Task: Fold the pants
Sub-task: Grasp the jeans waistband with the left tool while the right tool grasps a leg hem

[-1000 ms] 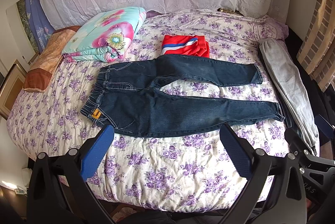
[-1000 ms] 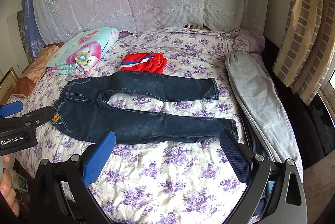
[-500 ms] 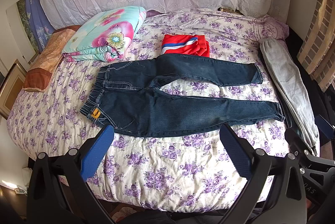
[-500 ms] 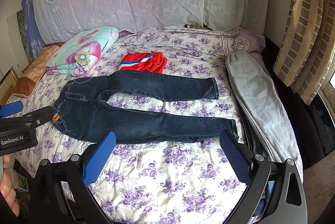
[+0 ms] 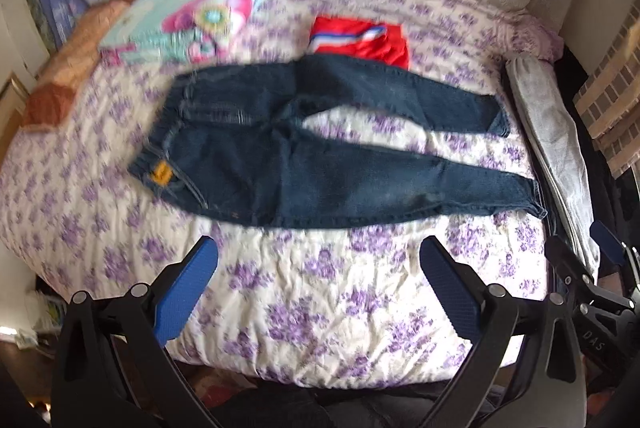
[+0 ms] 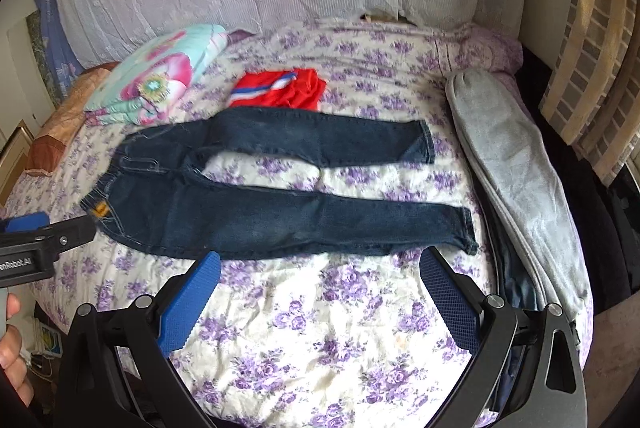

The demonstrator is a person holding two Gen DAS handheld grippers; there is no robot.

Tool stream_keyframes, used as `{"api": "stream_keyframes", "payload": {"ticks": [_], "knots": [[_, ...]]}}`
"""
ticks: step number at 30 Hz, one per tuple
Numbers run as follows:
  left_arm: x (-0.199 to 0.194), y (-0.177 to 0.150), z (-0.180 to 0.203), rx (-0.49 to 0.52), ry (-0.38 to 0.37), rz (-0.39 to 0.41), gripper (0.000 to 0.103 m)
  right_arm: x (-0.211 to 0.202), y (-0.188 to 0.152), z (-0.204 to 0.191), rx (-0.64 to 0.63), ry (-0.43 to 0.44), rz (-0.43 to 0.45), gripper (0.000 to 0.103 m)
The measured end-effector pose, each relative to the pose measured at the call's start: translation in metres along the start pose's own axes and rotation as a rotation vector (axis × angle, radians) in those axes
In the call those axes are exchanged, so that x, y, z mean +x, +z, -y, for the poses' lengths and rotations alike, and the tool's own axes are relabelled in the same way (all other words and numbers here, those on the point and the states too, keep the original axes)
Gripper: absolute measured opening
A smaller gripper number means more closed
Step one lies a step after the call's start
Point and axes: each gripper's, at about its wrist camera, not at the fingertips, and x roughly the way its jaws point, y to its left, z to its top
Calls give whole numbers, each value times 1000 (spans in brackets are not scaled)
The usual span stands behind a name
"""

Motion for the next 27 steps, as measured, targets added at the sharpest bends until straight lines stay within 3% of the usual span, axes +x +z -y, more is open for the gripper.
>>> {"api": "stream_keyframes", "payload": {"ticks": [2,6,11,17,18,19,20,22,23,24,27], "knots": [[42,-3,-32,-96,0,-115,98,32,-8,8,33,-22,-102,100],[112,-6,-118,-292,61,-212,98,75,-22,20,99,-26,-260,100],[175,15,-206,-471,28,-278,98,94,-19,10,73,-65,-303,100],[194,43,-240,-546,-53,-251,97,105,-7,-3,23,-72,-327,100],[194,47,-241,-542,-80,-239,87,106,-6,-2,24,-79,-326,100],[196,51,-240,-531,-97,-241,59,105,-5,0,28,-86,-327,100],[199,54,-241,-516,-61,-259,55,106,-4,4,38,-88,-325,100],[201,57,-248,-525,-33,-264,33,106,-2,14,58,-91,-316,100],[197,54,-254,-547,-46,-245,28,106,-1,19,64,-87,-304,100],[191,52,-260,-571,-65,-218,16,105,-1,25,66,-79,-287,100],[171,37,-273,-617,-103,-133,11,104,-6,52,94,-60,-247,100]]}}
